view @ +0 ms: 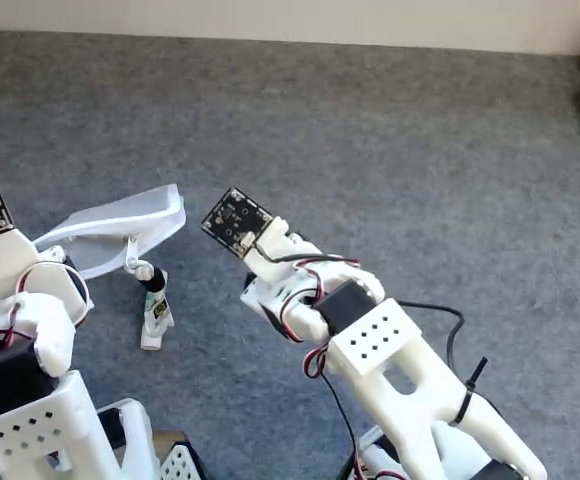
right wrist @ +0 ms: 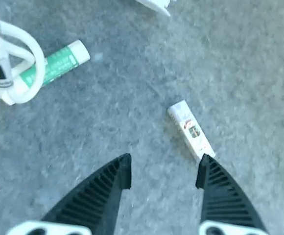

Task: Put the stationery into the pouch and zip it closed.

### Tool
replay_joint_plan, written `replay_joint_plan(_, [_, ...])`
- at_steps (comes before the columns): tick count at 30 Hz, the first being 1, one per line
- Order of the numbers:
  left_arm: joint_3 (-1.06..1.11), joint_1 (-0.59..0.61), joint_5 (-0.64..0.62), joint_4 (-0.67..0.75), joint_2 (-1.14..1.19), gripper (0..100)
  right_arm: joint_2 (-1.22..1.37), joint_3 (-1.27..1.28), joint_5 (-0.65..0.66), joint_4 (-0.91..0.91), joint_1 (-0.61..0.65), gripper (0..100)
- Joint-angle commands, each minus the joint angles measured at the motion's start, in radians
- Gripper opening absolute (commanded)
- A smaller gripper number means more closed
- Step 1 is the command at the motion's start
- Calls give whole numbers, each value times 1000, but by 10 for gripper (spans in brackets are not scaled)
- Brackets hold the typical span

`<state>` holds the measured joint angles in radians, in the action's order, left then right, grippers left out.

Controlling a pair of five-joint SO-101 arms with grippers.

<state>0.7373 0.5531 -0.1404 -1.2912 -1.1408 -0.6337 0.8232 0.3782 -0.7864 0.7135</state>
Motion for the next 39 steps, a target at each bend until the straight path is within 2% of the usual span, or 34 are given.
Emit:
replay_joint_plan(1, [-4, 8, -9, 17, 15, 7, -4, 19, 21, 102, 8, 211])
replay_joint_plan(5, [-4, 8, -9, 17, 13, 7, -2, 30, 81, 110, 7, 211])
replay_joint_plan(9, [-4, 8, -9, 17, 13, 7, 19, 30, 86, 111, 7, 211])
replay_joint_plan(15, [-4, 10, -8, 15, 12, 7, 254, -65, 84, 170, 5, 211])
replay_joint_plan(25, [-2, 13, -5, 15, 12, 7, 593, -332, 81, 173, -61, 211])
replay_joint_plan(31, [22, 10, -3, 25, 10, 7, 760, -415, 83, 171, -59, 209])
replay_joint_plan(33, [22, 13, -3, 29, 10, 7, 796, -417, 84, 170, -59, 183])
replay_joint_plan(37, [22, 12, -3, 29, 10, 7, 811, -415, 84, 170, -62, 9])
replay_joint_plan(39, [22, 12, -3, 29, 10, 7, 809, -414, 84, 166, -61, 17])
